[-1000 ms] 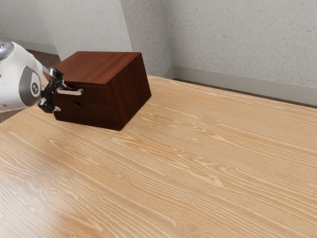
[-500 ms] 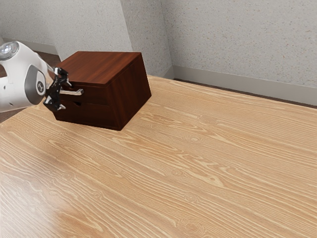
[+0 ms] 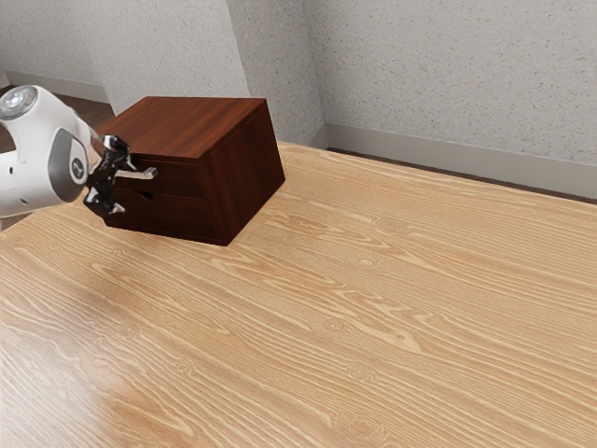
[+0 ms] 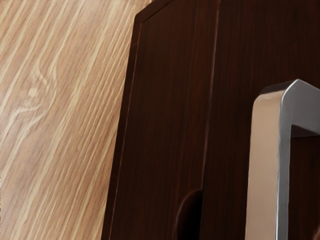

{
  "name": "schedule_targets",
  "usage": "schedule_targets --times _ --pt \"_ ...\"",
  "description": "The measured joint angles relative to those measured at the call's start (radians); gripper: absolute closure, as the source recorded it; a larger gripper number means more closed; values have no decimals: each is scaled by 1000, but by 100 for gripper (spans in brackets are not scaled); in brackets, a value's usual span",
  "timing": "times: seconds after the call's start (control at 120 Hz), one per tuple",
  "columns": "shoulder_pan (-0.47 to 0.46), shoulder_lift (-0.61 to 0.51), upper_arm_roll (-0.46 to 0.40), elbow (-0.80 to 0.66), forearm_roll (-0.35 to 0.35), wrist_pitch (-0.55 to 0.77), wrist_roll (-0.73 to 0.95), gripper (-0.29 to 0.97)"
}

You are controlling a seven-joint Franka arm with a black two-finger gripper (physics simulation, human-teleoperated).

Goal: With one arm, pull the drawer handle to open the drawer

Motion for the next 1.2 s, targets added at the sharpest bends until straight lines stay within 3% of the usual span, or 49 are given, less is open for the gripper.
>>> schedule_targets --times 0.192,0.325,0.642,0.767,1.2 --pt "6 0 0 -2 -2 -3 2 5" --pt "7 -1 0 -2 -3 -5 2 14" --pt "6 -11 2 0 -3 -12 1 57" --pt "5 -16 2 0 -4 -19 1 68" --pt "3 -98 3 -79 10 -57 -10 77"
